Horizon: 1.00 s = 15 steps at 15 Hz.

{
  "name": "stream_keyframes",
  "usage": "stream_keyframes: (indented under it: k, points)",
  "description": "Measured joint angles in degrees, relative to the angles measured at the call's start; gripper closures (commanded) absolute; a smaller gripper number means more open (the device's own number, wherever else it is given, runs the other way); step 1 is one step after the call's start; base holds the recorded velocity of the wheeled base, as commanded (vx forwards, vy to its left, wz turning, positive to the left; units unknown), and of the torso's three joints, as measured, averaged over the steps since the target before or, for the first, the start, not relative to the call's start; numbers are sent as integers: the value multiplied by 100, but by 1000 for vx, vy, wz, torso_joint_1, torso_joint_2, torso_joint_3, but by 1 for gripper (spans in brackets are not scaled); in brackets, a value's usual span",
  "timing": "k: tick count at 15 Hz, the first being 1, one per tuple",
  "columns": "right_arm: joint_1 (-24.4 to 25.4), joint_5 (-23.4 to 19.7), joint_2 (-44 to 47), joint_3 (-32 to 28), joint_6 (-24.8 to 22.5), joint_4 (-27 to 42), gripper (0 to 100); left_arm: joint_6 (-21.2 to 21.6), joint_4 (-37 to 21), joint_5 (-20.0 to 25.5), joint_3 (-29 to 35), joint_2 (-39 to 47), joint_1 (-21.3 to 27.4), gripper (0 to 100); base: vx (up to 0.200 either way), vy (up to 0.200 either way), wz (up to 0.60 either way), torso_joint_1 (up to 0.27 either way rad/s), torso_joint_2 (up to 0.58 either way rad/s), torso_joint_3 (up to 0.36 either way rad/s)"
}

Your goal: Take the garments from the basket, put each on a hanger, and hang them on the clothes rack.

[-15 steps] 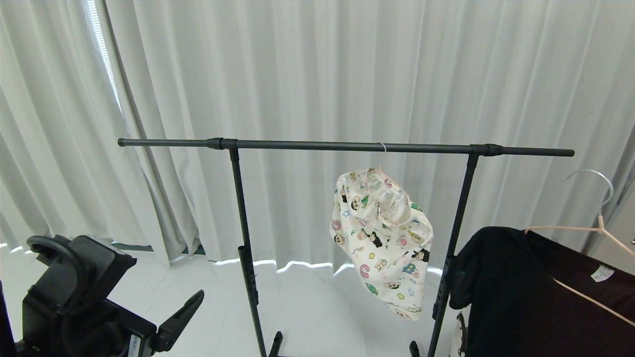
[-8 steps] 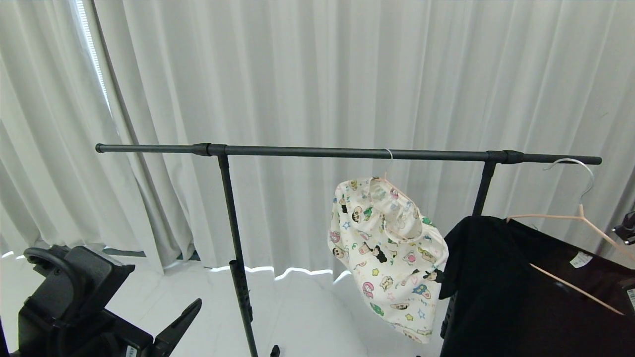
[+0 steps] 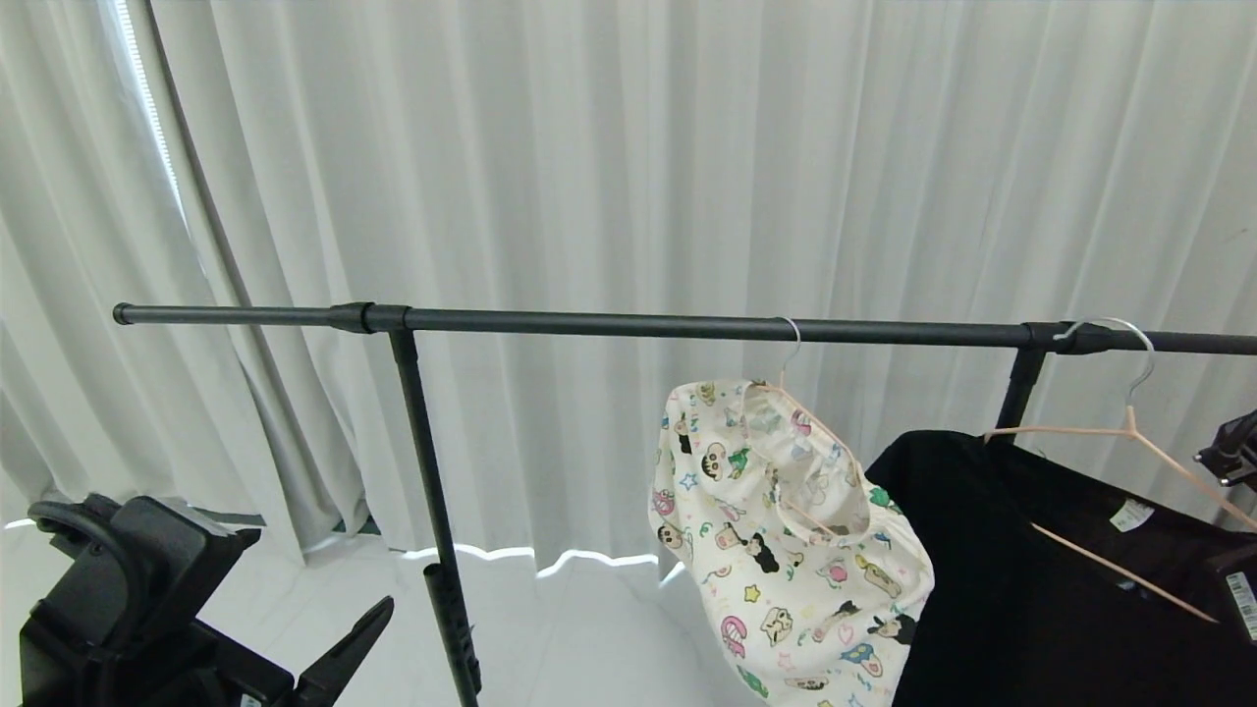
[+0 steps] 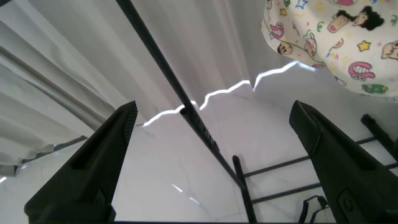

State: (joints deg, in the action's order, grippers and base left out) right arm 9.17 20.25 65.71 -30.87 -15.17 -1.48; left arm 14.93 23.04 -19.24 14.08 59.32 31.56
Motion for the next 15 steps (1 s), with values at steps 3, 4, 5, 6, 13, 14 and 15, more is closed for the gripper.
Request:
stream_keyframes:
  k: [3, 4, 5, 6, 13, 14, 15]
  points:
    - [6, 0, 52, 9, -5, -211, 100, 1, -6, 2, -11, -6, -4, 0, 200, 0, 0, 1, 1, 4]
    - [6, 2, 80, 9, -10, -260, 100, 4, -2, 2, -6, -6, -4, 0, 0, 0, 0, 0, 0, 0]
    - [11, -2, 105, 9, -7, -273, 100, 6, -5, 2, -5, -15, -1, 0, 0, 0, 0, 0, 0, 0]
    - [12, -2, 144, 5, -10, -276, 100, 9, -5, 0, 5, -28, 0, 0, 0, 0, 0, 0, 0, 0]
    - [202, 46, 1180, -301, -11, -923, 100, 129, -5, 2, 17, -128, -6, 0, 0, 0, 0, 0, 0, 0]
    - [238, 55, 1331, -312, -11, -1053, 100, 129, -5, 2, 16, -141, -11, 0, 0, 0, 0, 0, 0, 0]
    - [255, 61, 1460, -312, -11, -1128, 100, 135, -9, 2, 5, -150, -11, 0, 0, 0, 0, 0, 0, 0]
